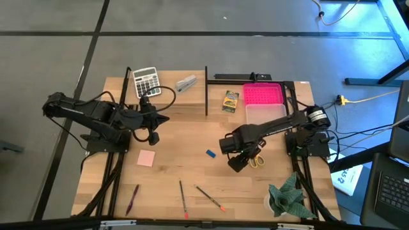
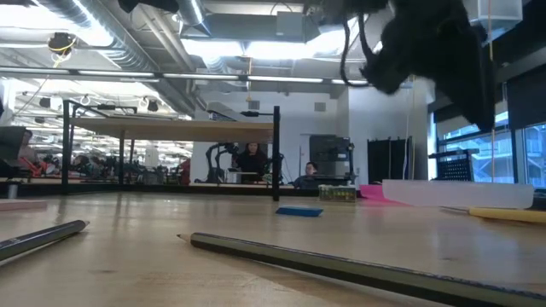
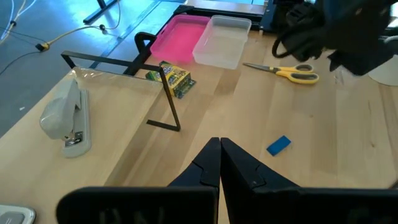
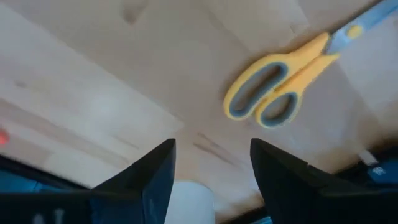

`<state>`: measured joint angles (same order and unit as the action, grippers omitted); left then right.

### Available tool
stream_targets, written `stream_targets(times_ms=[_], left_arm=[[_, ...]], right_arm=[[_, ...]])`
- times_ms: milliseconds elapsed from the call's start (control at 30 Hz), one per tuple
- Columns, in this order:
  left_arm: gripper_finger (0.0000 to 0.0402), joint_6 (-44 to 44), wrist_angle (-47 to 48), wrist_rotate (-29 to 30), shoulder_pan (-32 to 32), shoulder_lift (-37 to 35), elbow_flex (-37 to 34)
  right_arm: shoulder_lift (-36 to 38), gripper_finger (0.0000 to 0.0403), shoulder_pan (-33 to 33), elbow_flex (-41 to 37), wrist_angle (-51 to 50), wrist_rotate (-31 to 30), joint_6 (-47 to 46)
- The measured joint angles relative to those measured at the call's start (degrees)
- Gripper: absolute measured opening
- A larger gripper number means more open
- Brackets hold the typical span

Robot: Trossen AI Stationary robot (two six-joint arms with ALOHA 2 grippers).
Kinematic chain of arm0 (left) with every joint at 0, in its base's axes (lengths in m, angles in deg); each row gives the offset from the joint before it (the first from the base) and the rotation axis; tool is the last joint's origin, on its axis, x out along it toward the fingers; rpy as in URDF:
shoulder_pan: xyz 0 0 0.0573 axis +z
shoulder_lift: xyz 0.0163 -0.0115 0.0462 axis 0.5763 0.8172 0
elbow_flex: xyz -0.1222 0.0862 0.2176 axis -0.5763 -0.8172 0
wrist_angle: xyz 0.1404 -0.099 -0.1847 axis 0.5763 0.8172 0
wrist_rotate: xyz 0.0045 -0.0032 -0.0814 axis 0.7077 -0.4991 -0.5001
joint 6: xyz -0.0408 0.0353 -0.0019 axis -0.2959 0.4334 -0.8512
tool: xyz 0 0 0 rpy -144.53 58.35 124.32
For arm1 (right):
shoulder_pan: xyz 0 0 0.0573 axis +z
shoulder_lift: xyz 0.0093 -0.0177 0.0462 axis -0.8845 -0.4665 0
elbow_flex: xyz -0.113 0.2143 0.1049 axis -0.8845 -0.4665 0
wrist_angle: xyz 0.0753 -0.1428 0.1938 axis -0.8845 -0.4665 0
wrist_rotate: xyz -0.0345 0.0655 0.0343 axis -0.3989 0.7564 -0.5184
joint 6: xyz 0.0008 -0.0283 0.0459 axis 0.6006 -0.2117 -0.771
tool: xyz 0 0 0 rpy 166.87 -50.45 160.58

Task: Pack school essentials
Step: Put the yellow scissors into the pink supply box

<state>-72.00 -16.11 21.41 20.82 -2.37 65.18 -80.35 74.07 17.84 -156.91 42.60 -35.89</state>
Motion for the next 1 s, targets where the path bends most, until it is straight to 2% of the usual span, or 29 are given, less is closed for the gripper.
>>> stream_targets(times_ms=[300, 467, 1000], left_arm=[[0.0000, -0.05, -0.27, 0.00, 0.00, 0.02, 0.00], [0.0000, -0.05, -0.27, 0.00, 0.00, 0.02, 0.00], [0.0000, -0.23, -0.25, 0.04, 0.00, 0.02, 0.00]], right_arm=[[0.13, 0.0210, -0.52, -11.85, 11.00, 2.88, 0.04], [0.15, 0.0210, -0.61, -15.43, 16.49, 4.16, -0.07], [0.15, 0.0205, -0.61, -18.08, 22.22, -1.27, -1.53]])
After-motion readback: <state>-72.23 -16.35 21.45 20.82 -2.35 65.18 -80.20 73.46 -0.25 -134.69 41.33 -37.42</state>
